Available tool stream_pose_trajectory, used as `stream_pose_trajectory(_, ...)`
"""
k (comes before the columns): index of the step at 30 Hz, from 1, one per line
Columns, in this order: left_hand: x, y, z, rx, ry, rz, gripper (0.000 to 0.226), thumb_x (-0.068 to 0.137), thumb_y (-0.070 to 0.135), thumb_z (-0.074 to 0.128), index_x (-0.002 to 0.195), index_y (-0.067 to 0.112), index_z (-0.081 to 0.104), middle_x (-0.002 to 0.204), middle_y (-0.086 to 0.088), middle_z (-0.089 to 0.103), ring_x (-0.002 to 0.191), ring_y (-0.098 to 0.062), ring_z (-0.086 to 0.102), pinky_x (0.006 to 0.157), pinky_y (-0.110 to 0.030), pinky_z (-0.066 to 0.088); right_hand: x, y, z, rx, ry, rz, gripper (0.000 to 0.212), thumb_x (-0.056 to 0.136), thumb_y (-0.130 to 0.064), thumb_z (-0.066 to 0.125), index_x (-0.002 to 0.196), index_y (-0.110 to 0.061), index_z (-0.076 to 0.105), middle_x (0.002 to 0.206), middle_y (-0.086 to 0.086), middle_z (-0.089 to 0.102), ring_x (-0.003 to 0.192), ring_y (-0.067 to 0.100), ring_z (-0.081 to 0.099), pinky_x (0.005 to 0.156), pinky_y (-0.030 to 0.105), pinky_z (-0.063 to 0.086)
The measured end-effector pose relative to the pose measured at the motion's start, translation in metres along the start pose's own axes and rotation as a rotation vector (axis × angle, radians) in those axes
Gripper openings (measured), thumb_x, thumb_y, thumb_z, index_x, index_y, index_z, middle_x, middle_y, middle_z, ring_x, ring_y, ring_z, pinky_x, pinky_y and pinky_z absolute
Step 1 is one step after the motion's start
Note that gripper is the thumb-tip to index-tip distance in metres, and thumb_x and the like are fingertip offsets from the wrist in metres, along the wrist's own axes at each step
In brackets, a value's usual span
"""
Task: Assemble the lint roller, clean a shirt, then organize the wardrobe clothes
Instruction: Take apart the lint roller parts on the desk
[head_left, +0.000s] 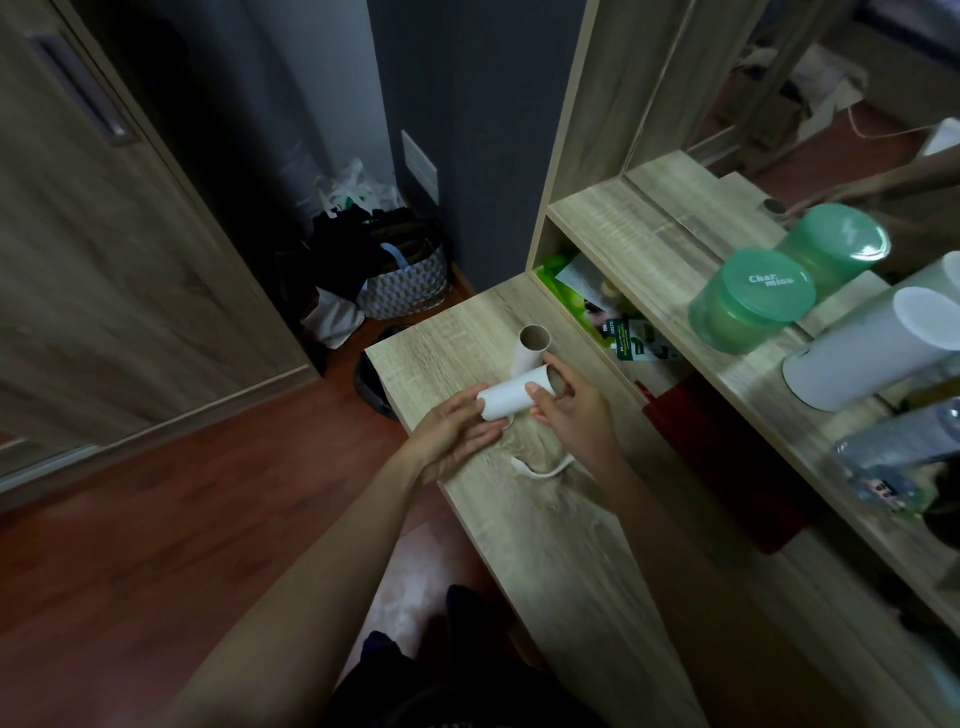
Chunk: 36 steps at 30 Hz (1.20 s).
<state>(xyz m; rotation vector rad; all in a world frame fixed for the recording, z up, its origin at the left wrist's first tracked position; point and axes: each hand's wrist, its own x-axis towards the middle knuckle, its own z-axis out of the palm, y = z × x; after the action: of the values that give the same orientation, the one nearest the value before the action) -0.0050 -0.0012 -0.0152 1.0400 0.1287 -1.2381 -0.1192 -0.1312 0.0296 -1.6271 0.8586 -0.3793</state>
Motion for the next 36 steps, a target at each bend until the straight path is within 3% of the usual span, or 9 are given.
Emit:
stream_pose_trajectory(4,0.001,-0.001,-0.005,-0.096,0.003,0.001,0.023,0.099,0.011,0.05,0.119,0.006,0.06,0.114,-0.029,0.066,0.087,-0.03,0.073,0.087,-0.036,0.055,-0.001,0.0,0.001,-0.044,0.026,-0.045,0.042,0.085,-0.017,0.07,0.123,-0.016,0.051,0.11,0.001,0.058,0.086,0.014,0.067,0.077,0.041,0.059)
stream_pose_trajectory(7,0.003,-0.002,-0.007,-0.095,0.039,0.022,0.025,0.1,0.009,0.048,0.121,0.003,0.06,0.112,-0.028,0.067,0.087,-0.029,0.073,0.085,-0.034,0.056,-0.001,-0.001,0.0,0.016,0.037,-0.026,0.039,0.086,-0.014,0.069,0.12,-0.01,0.049,0.108,0.004,0.059,0.078,0.005,0.066,0.069,0.029,0.06)
stream_pose_trajectory(11,0.001,-0.002,-0.006,-0.077,0.05,0.057,0.026,0.098,0.005,0.049,0.121,-0.001,0.059,0.097,-0.026,0.071,0.08,-0.026,0.075,0.081,-0.031,0.057,0.0,-0.002,-0.004,0.104,0.019,0.005,0.036,0.088,-0.012,0.066,0.118,-0.007,0.048,0.11,0.009,0.058,0.083,0.009,0.067,0.065,0.021,0.058)
stream_pose_trajectory(15,-0.003,0.001,-0.006,-0.025,0.032,0.086,0.026,0.097,0.004,0.052,0.121,0.0,0.06,0.107,-0.028,0.069,0.082,-0.026,0.074,0.08,-0.031,0.058,0.002,-0.002,-0.007,0.152,0.011,0.049,0.033,0.088,-0.012,0.066,0.116,-0.01,0.049,0.113,0.013,0.06,0.083,0.013,0.068,0.067,0.023,0.058)
stream_pose_trajectory(21,-0.008,0.006,-0.007,-0.01,0.001,0.041,0.029,0.092,0.013,0.061,0.121,0.01,0.063,0.116,-0.021,0.069,0.096,-0.033,0.071,0.088,-0.042,0.055,0.003,-0.003,-0.007,0.16,-0.008,0.065,0.033,0.087,-0.012,0.068,0.116,-0.01,0.051,0.11,0.012,0.061,0.082,0.012,0.069,0.069,0.026,0.059)
stream_pose_trajectory(30,-0.01,0.004,-0.006,-0.077,-0.026,0.014,0.028,0.096,0.013,0.055,0.123,0.008,0.061,0.121,-0.025,0.065,0.091,-0.032,0.073,0.083,-0.037,0.059,-0.001,-0.004,-0.004,0.187,0.036,0.074,0.034,0.087,-0.011,0.067,0.118,-0.009,0.052,0.109,0.013,0.063,0.076,0.013,0.07,0.063,0.022,0.057)
stream_pose_trajectory(36,-0.009,0.003,-0.006,0.02,-0.011,0.077,0.023,0.093,0.001,0.056,0.113,0.009,0.065,0.105,-0.019,0.073,0.086,-0.026,0.074,0.084,-0.037,0.057,0.004,-0.003,-0.007,0.296,0.088,0.191,0.032,0.089,-0.009,0.064,0.118,-0.003,0.053,0.119,0.021,0.059,0.074,0.019,0.068,0.056,0.019,0.056)
